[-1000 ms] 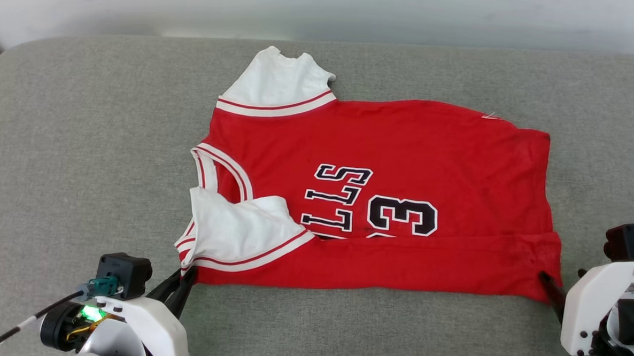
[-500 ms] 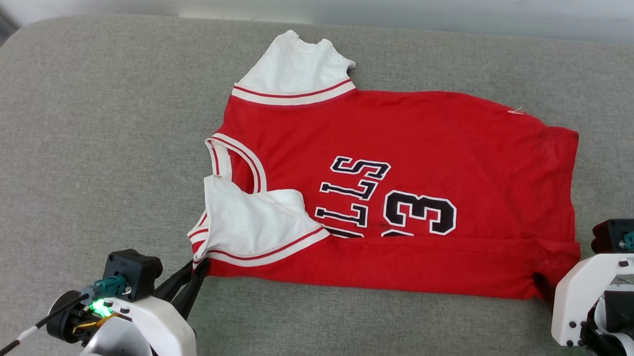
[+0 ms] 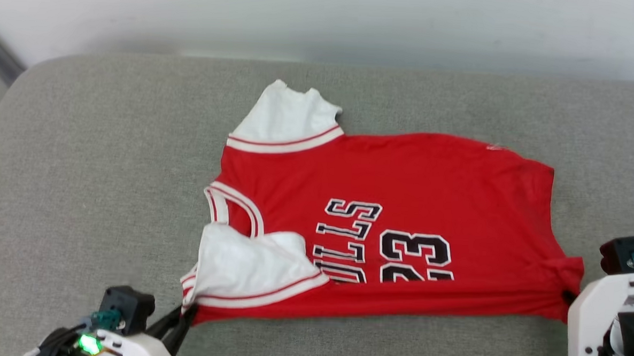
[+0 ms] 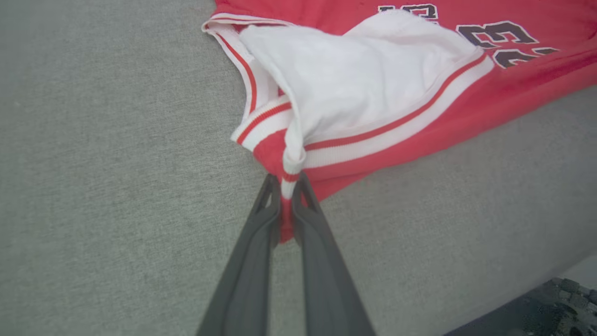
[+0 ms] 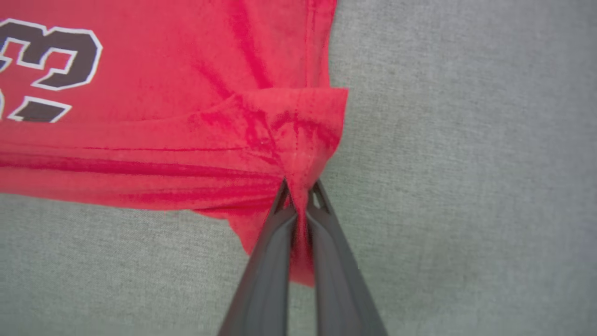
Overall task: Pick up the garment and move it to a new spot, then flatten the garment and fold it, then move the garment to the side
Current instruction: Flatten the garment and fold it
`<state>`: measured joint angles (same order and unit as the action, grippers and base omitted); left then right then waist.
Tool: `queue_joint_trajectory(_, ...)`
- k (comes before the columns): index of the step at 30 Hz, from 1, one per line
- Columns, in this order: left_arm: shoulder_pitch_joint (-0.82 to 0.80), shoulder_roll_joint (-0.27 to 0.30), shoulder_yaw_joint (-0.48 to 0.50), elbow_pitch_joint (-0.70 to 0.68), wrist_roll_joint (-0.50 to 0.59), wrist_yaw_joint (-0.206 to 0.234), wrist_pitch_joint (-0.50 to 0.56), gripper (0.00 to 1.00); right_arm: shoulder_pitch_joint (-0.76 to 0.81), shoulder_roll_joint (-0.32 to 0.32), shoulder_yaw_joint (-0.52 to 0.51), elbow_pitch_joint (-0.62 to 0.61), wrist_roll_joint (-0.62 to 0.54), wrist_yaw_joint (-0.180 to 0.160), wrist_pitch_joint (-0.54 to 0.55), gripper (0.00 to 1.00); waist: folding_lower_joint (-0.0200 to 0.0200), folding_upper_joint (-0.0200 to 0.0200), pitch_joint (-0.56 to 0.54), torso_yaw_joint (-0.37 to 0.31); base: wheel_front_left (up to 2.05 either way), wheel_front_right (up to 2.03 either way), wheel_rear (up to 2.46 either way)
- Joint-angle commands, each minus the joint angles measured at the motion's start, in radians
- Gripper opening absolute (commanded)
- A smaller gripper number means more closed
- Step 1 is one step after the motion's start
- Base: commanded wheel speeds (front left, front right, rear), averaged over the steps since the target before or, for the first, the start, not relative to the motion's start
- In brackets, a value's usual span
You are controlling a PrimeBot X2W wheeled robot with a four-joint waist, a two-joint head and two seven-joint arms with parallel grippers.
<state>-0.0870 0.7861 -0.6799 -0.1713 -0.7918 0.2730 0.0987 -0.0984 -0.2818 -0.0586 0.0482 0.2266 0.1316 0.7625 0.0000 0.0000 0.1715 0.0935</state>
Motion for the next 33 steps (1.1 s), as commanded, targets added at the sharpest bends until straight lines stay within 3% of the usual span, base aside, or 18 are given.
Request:
queue_joint_trajectory(1,0.025,0.014,-0.003,-0.005,-0.009,0.006,0.003,0.00,0.032,-0.018,-0.011,-0.023,0.002,-0.002,0.012,0.00,0.0000,0.0000,-0.023,-0.008,0.00,0.00,0.00)
queue_joint_trajectory(9,0.123,0.018,-0.042,-0.014,-0.034,0.014,0.011,0.00,0.165,-0.045,-0.046,-0.153,0.008,-0.002,0.089,0.00,0.0000,0.0000,-0.051,-0.021,0.00,0.00,0.00)
queue_joint_trajectory(20,0.106,-0.062,-0.089,0.132,-0.048,-0.055,-0.018,0.00,0.202,-0.039,-0.030,-0.068,-0.006,-0.002,0.053,0.00,0.0000,0.0000,-0.041,-0.024,0.00,0.00,0.00)
queue_joint_trajectory(21,0.103,-0.067,-0.091,0.145,-0.049,-0.059,-0.022,0.21,0.197,-0.037,-0.021,-0.061,-0.003,-0.002,0.042,0.27,0.0000,0.0000,-0.041,-0.024,0.00,0.00,0.00)
queue_joint_trajectory(22,0.098,-0.071,-0.090,0.157,-0.045,-0.064,-0.029,0.94,0.190,-0.032,-0.020,-0.055,0.000,-0.002,0.032,1.00,0.0000,0.0000,-0.041,-0.024,0.00,0.00,0.00)
queue_joint_trajectory(23,0.093,-0.077,-0.088,0.167,-0.042,-0.066,-0.037,1.00,0.182,-0.029,-0.017,-0.052,0.002,-0.002,0.018,1.00,0.0000,0.0000,-0.041,-0.024,0.00,0.00,0.00)
queue_joint_trajectory(27,0.065,-0.095,-0.058,0.179,-0.033,-0.074,-0.106,1.00,0.151,-0.027,-0.015,-0.060,0.023,-0.001,-0.038,1.00,0.0000,0.0000,-0.051,-0.025,0.00,0.00,0.00)
queue_joint_trajectory(33,0.028,-0.114,0.022,0.169,0.005,-0.073,-0.293,1.00,0.088,-0.032,-0.030,-0.121,0.042,-0.001,-0.191,1.00,0.0000,0.0000,-0.076,-0.030,0.00,0.00,0.00)
